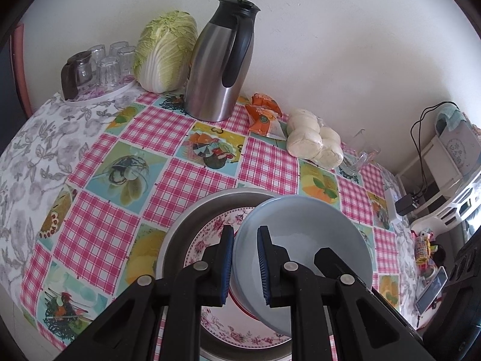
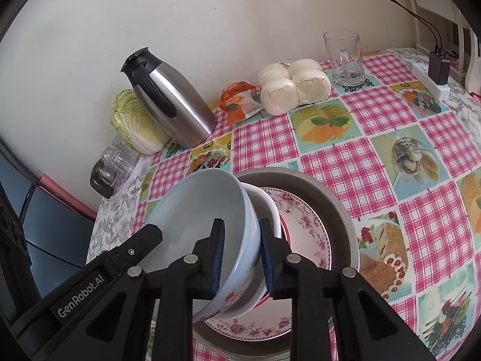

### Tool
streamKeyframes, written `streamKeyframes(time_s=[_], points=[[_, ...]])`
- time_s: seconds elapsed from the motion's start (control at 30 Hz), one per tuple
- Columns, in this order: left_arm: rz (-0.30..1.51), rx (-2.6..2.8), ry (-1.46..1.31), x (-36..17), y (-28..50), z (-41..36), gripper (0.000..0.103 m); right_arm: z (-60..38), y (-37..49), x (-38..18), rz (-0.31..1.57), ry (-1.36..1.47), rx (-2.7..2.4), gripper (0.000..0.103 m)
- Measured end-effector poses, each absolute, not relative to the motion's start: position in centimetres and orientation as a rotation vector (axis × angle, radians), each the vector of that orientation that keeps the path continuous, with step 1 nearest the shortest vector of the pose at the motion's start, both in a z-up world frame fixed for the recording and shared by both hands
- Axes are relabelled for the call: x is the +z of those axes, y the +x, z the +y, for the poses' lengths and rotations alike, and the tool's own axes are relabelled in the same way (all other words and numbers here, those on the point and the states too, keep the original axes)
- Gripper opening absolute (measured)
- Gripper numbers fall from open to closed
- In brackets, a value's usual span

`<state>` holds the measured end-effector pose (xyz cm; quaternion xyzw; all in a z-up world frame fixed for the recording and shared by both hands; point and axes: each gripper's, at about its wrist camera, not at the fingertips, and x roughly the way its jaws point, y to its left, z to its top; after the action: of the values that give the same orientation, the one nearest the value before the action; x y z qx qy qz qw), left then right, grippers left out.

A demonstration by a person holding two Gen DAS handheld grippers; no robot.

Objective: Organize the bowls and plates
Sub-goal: 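Lower the pale blue-white bowl onto the stacked bowls and open both grippers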

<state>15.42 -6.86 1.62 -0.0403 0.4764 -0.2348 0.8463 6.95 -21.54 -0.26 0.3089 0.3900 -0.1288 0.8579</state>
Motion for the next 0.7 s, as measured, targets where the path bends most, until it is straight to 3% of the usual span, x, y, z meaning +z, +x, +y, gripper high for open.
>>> streamKeyframes(time_s=[0.17, 0.5, 0.7], points=[[0.998, -0.487, -0.091, 1.5, 15.5, -6.7, 0.013, -21.6, 7.0, -0.2, 0.819, 0.649, -0.269, 0.024], [0.970, -0.488, -0.099, 2.5, 15.1, -6.2, 0.012, -21.7, 6.7, 0.4, 0.806, 0.621, -0.279, 0.026], [0.960, -0.461, -0.099, 3.1, 15.0, -5.4, 0.013, -21.3, 6.8, 0.6, 0.806, 0.605, -0.253, 0.038]])
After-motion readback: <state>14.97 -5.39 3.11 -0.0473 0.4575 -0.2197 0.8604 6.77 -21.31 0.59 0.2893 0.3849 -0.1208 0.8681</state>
